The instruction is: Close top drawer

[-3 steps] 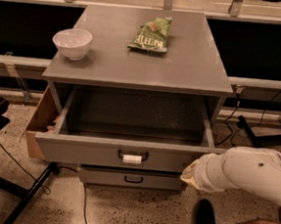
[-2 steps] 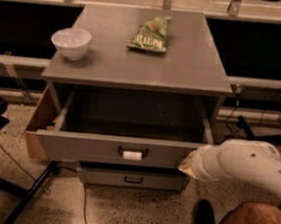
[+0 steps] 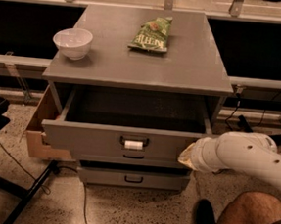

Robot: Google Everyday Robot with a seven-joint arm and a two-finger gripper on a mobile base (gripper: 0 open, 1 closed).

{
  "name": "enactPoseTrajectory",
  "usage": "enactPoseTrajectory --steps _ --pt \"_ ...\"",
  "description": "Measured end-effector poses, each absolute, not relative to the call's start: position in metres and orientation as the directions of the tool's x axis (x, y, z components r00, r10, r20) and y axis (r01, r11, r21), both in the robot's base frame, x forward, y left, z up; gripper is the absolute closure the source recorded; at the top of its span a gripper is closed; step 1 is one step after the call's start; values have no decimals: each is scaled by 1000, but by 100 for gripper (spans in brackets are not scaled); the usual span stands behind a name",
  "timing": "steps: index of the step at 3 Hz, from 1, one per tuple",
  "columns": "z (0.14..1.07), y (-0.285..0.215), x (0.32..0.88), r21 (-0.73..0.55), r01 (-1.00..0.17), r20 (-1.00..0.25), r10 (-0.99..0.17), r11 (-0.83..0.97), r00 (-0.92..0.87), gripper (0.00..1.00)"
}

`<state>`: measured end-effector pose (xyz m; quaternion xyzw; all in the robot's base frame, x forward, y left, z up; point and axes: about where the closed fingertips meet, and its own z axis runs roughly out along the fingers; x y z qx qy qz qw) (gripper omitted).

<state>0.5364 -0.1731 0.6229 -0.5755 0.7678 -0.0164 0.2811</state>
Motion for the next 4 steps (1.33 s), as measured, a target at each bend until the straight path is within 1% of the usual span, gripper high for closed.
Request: enactPoseTrajectory --steps 1,2,3,4 --pt "623 -173 536 -349 -875 -413 -893 337 -179 100" --pt "634 -179 582 -403 -866 -402 -908 295 -122 100" --pt "634 -178 581 -403 -866 -402 -908 295 -122 100" --pt "641 -180 616 -436 -860 -395 -915 267 -84 100"
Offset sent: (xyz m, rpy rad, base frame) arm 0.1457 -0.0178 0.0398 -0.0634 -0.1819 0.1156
